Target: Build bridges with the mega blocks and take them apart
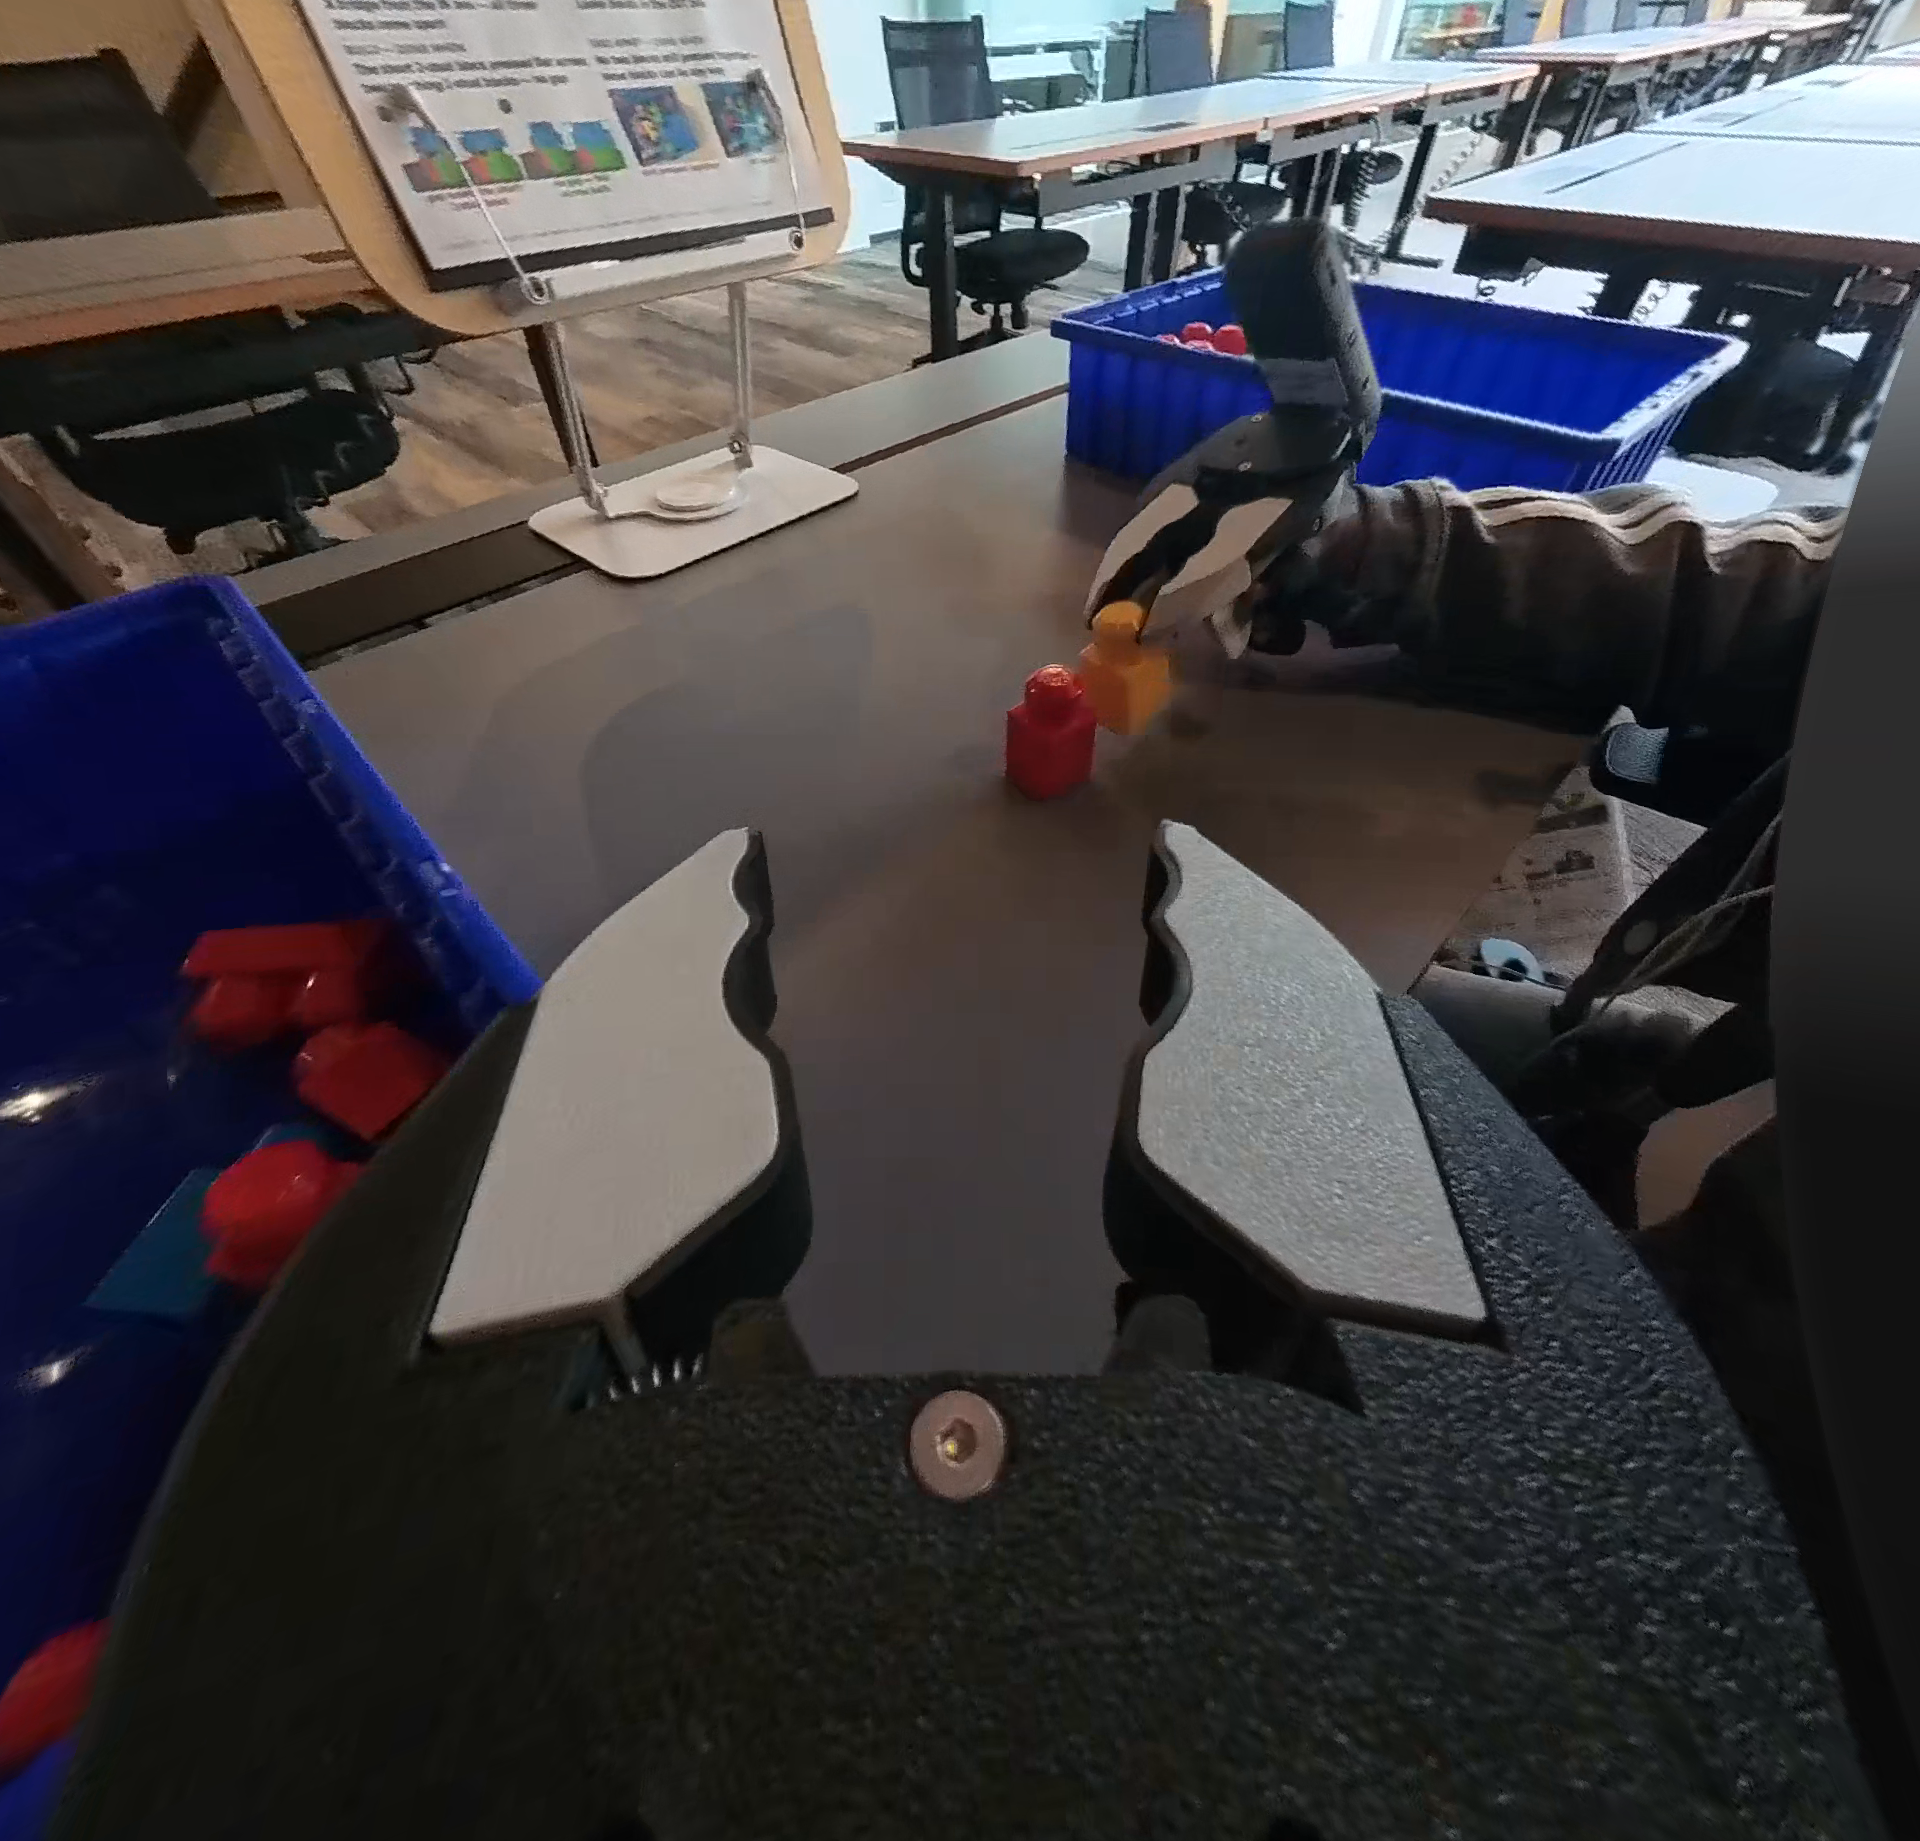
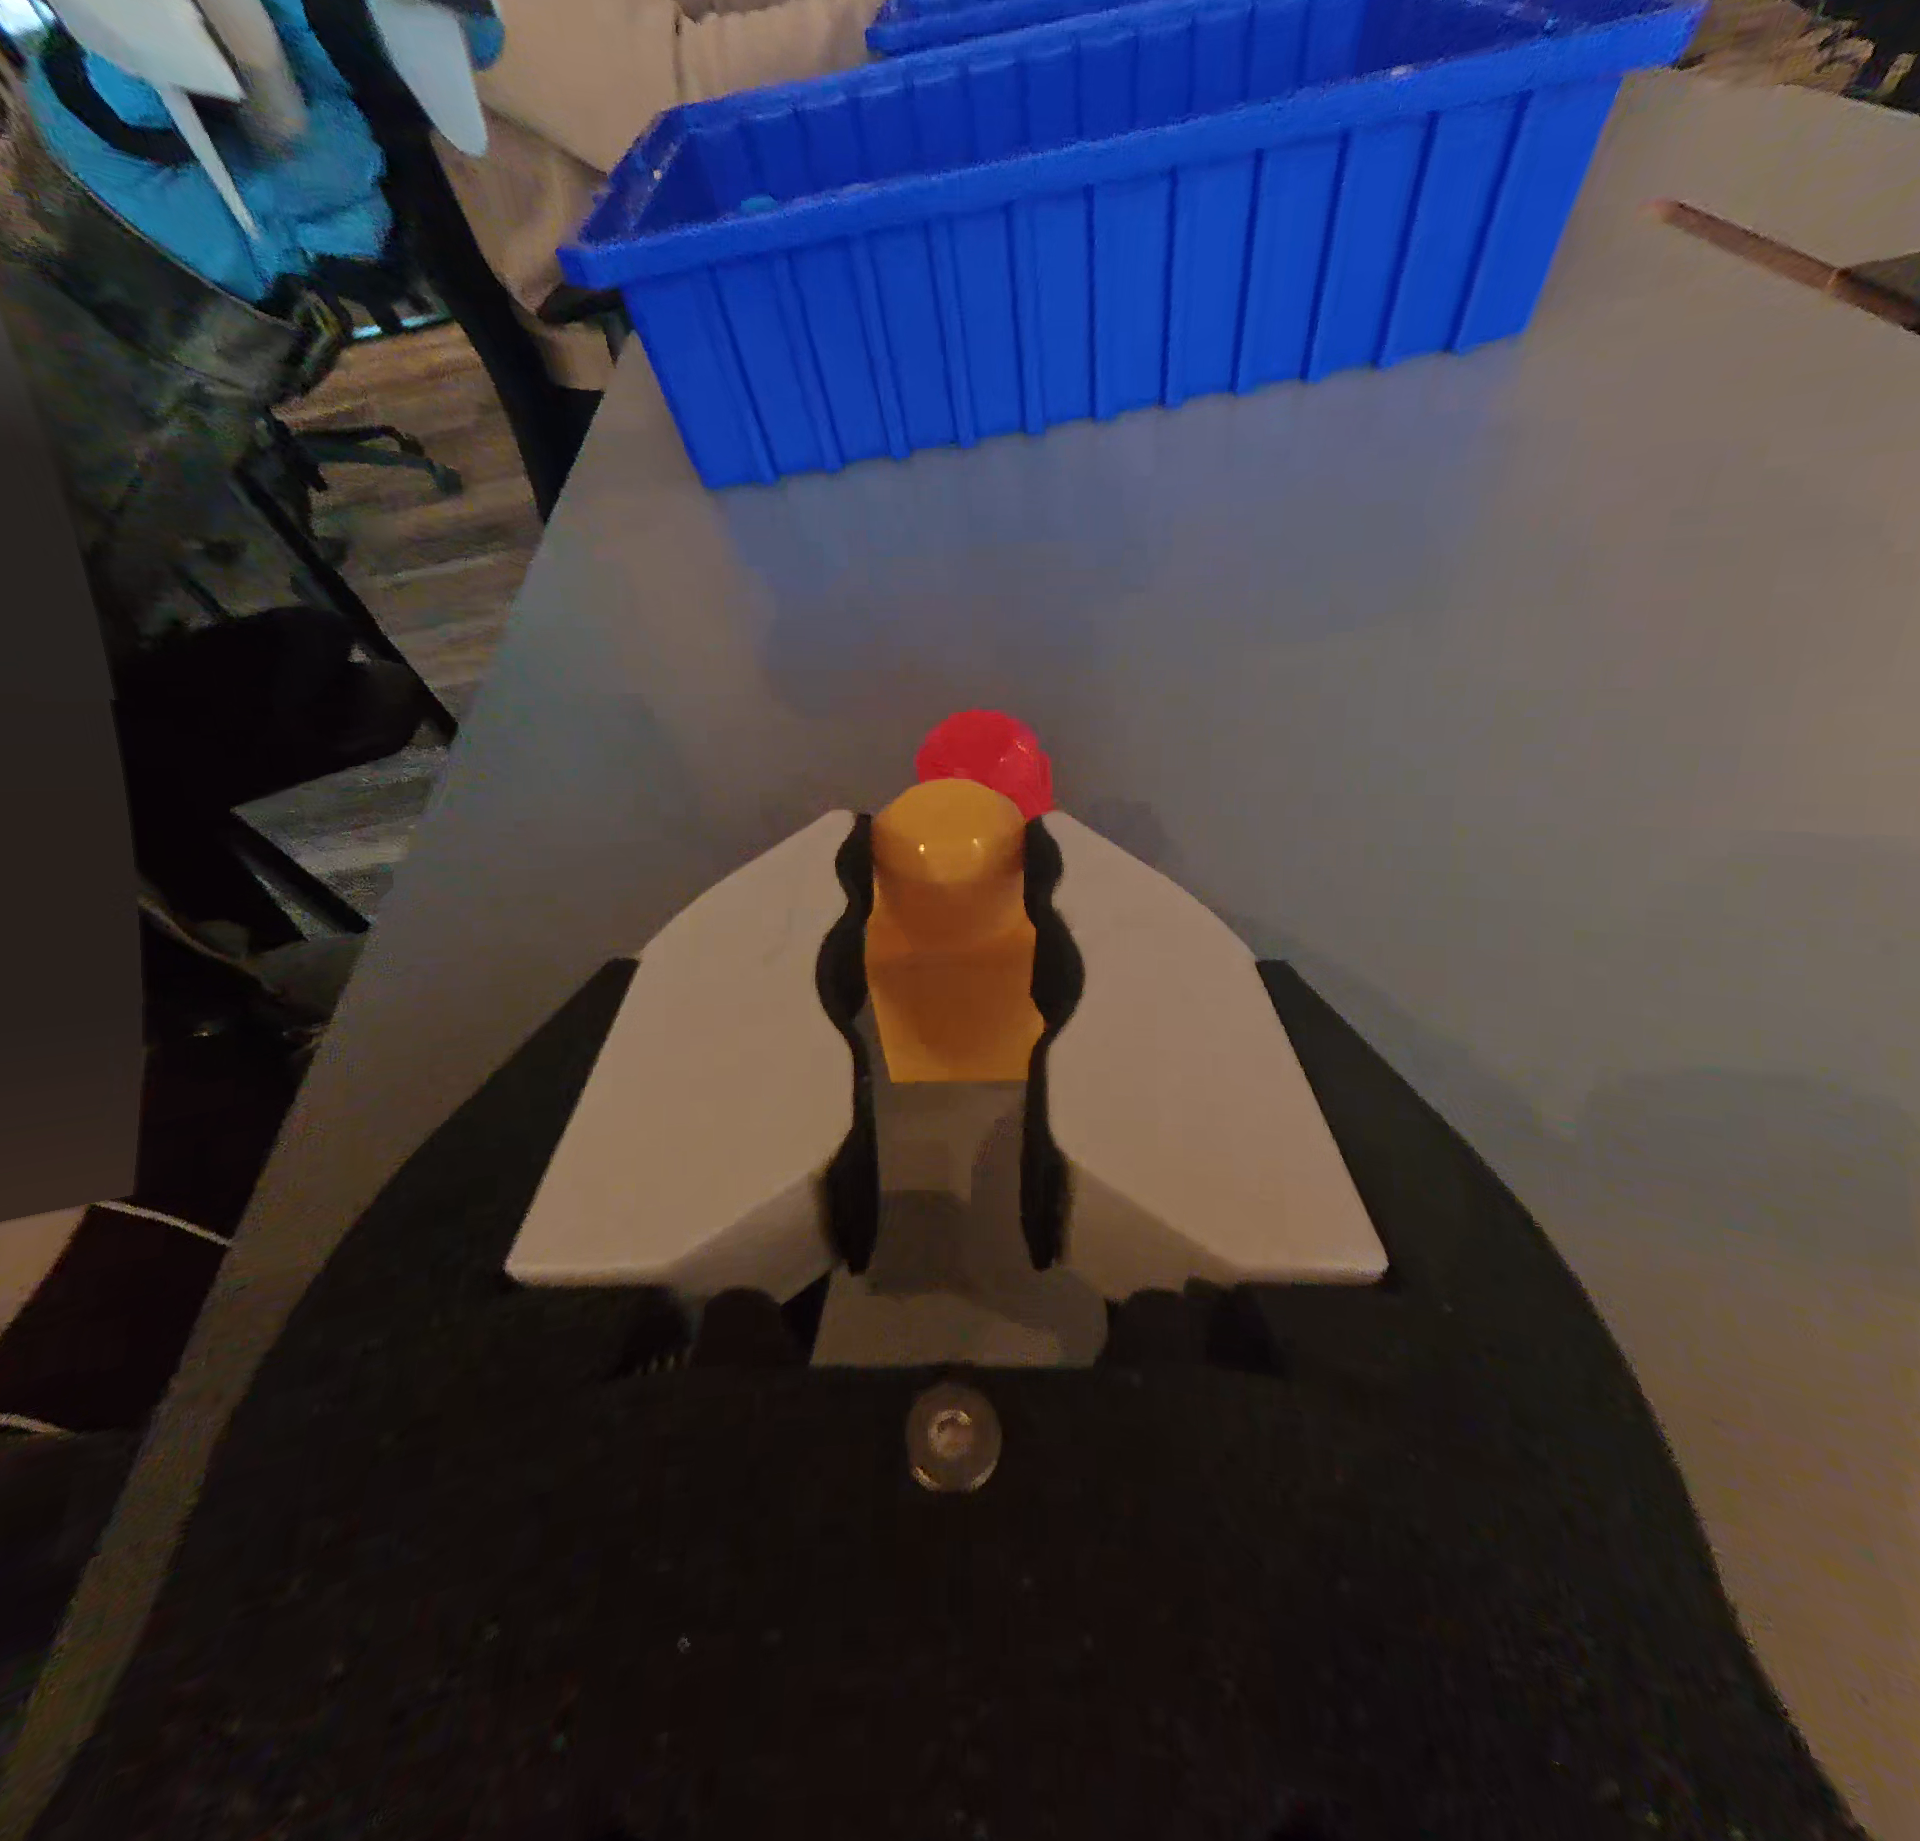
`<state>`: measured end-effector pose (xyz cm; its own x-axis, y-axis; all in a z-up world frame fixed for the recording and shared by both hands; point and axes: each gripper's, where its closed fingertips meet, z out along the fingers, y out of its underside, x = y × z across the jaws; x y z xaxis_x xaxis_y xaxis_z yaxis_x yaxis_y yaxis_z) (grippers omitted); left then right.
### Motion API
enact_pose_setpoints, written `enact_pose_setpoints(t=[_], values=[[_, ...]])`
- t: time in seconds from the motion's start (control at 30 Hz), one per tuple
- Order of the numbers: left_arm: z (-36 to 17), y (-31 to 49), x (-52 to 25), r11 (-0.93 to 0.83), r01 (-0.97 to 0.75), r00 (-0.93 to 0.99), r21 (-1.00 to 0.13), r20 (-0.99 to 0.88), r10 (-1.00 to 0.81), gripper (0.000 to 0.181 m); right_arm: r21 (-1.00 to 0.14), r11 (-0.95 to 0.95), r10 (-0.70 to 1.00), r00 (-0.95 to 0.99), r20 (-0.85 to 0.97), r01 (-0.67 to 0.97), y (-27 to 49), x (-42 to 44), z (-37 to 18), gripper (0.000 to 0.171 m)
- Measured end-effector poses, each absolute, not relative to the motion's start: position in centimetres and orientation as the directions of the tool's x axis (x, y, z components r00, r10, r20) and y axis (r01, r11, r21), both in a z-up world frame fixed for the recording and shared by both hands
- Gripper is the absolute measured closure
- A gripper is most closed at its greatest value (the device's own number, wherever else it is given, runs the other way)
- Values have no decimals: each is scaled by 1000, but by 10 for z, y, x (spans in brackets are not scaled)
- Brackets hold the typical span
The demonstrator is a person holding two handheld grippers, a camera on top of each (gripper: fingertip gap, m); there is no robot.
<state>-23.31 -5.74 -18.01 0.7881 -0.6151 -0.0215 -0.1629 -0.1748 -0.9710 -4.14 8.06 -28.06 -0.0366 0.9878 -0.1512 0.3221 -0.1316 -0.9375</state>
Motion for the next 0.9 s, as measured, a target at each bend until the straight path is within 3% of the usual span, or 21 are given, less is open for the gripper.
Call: enact_pose_setpoints(t=[0.9], values=[[-189,-56,-243,-187,-193,810,-963,-49,-584,114,-930,-59,993,-72,-91,363,86,-53,-298,144]])
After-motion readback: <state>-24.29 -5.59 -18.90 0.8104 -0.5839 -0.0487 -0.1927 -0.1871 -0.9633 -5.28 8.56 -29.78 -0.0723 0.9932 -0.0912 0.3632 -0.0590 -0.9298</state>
